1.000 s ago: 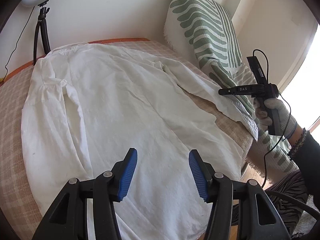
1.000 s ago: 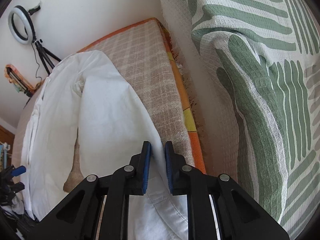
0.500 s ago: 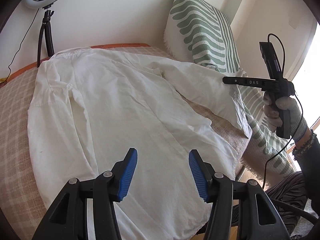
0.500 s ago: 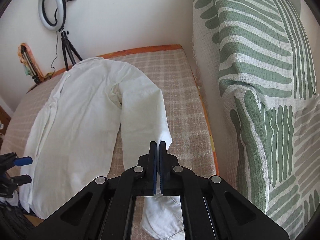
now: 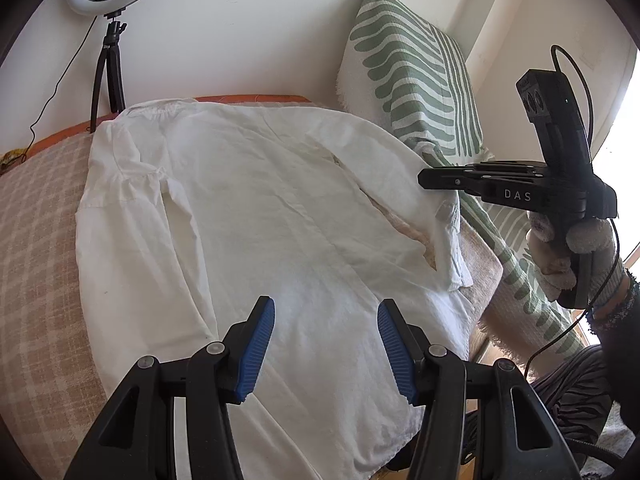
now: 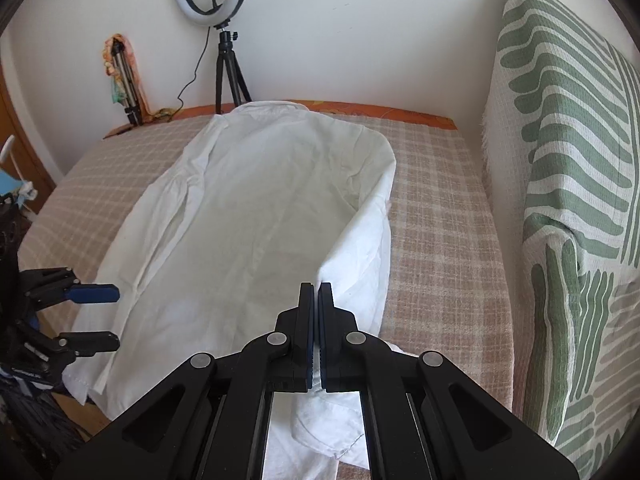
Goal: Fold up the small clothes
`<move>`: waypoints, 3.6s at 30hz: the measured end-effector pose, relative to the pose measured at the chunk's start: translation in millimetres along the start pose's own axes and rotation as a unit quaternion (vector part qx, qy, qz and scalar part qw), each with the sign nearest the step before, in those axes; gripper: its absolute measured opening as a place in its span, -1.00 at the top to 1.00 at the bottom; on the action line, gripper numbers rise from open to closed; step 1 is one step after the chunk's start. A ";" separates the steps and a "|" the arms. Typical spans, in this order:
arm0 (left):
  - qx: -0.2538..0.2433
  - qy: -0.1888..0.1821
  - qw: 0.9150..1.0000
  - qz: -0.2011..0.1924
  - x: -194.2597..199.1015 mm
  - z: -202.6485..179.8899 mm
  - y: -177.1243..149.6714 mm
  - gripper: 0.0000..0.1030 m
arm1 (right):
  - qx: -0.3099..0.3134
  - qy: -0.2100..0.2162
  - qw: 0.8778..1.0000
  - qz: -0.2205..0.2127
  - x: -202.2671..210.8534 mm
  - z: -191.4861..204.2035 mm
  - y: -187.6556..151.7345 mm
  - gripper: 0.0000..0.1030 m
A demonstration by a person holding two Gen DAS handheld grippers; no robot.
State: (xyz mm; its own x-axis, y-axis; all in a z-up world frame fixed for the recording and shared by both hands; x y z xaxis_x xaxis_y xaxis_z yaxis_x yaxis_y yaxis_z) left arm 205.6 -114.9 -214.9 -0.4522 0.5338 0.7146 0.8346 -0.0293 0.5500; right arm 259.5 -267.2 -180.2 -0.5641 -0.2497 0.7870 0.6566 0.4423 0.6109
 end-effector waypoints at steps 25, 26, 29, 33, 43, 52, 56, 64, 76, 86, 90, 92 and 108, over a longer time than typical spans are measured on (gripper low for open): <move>0.010 0.003 1.000 0.008 -10.4 2.0 -1.9 -0.08 | -0.155 0.036 0.984 0.073 -41.5 -64.5 -102.8 0.01; 0.011 0.004 1.000 0.008 -11.4 2.3 -2.5 -0.08 | -0.153 0.039 0.985 0.076 -45.6 -61.6 -104.3 -0.01; 0.012 0.006 1.000 0.008 -12.0 3.7 -2.5 -0.08 | -0.117 0.029 0.990 0.070 -48.4 -50.6 -98.2 0.40; 0.015 0.007 1.000 0.000 -8.5 4.5 0.5 -0.08 | -0.086 0.035 0.994 0.052 -37.2 -34.8 -88.5 0.94; 0.032 0.003 0.999 -0.026 10.3 8.8 12.0 -0.08 | 0.050 0.019 0.997 -0.060 47.1 41.8 -39.9 0.94; 0.041 0.004 0.999 -0.028 19.6 12.2 4.4 -0.08 | 0.131 0.157 0.978 -0.037 51.4 135.3 -63.8 0.44; 0.031 -0.007 0.999 -0.019 19.8 -6.0 -11.5 -0.05 | 0.047 0.144 0.988 -0.039 43.0 93.2 -61.7 0.44; -0.056 0.004 0.998 -0.008 -17.0 -79.6 -50.8 -0.05 | -0.108 0.095 0.988 -0.061 36.1 -6.7 -56.6 0.29; -0.122 0.012 0.992 0.037 -104.8 -165.3 -86.9 -0.21 | -0.209 0.056 0.975 -0.045 17.4 -87.9 -78.1 0.22; -0.151 0.083 0.985 0.027 -138.0 -163.5 -88.5 -0.21 | -0.228 0.052 0.971 -0.051 8.8 -116.7 -72.4 0.22; -0.132 0.089 0.987 0.007 -137.7 -155.9 -79.1 0.34 | -0.240 0.060 0.968 -0.045 -2.2 -122.5 -74.8 0.22; -0.121 0.086 0.989 -0.003 -135.6 -147.5 -72.6 0.80 | -0.246 0.066 0.966 -0.044 -7.5 -123.1 -73.9 0.22; -0.004 -0.018 0.999 -0.041 -75.7 -148.4 -55.7 0.95 | -0.251 0.174 0.952 -0.006 -101.9 -91.4 -24.7 0.14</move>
State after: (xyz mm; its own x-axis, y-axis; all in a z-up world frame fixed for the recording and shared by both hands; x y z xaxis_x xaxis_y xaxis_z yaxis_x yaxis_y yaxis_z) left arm 146.7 -279.1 -235.6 -0.5066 0.5645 0.6517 0.7929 0.0082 0.6093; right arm 346.5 -331.4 -267.7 -0.4310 -0.5609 0.7068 0.8567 -0.0084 0.5157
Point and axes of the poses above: each gripper's, at about its wrist camera, not at the fingertips, and x roughly against the way its jaws point, z to its left, y to its top, the point moved 10 cm from there along -x, roughly the way its jaws point, and after that the axes turned 12 degrees about x, right-handed, at the moved point
